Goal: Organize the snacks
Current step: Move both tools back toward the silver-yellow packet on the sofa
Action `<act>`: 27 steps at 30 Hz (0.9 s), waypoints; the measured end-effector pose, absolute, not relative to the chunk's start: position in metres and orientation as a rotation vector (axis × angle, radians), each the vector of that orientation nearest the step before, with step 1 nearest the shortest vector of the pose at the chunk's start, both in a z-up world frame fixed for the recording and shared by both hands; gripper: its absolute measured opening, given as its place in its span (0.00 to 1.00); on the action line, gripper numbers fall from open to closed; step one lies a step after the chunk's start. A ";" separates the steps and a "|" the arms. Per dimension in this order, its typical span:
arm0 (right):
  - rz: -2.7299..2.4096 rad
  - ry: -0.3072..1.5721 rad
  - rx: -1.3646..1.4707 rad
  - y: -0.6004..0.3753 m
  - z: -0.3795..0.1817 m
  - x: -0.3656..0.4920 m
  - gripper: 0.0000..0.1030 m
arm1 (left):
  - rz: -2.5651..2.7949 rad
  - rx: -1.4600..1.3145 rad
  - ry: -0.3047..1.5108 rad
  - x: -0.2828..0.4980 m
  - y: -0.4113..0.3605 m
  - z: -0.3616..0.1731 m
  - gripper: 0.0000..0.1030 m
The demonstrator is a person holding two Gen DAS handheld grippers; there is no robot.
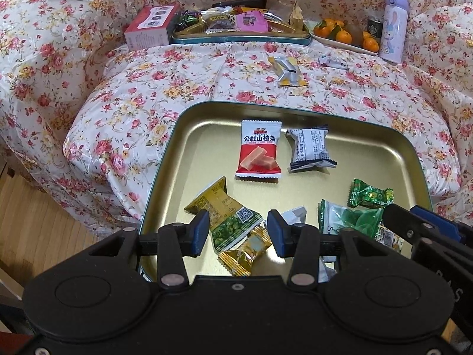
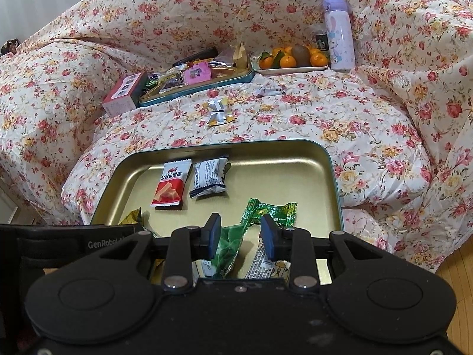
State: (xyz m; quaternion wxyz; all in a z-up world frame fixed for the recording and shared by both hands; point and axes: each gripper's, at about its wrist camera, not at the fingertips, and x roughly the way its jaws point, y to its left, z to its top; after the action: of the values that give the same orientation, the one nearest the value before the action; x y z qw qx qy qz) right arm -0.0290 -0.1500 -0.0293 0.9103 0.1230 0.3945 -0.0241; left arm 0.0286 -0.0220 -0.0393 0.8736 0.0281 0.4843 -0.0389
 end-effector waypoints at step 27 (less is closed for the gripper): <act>-0.007 0.867 0.214 -0.150 -0.037 -0.013 0.32 | -0.166 0.083 1.109 0.043 -0.011 -0.037 0.51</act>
State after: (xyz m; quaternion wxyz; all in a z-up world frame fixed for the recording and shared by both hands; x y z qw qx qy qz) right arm -0.0125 -0.1499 -0.0370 0.9020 0.1034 0.4192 -0.0035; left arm 0.0426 -0.0113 -0.0370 0.8461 0.0391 0.5258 -0.0785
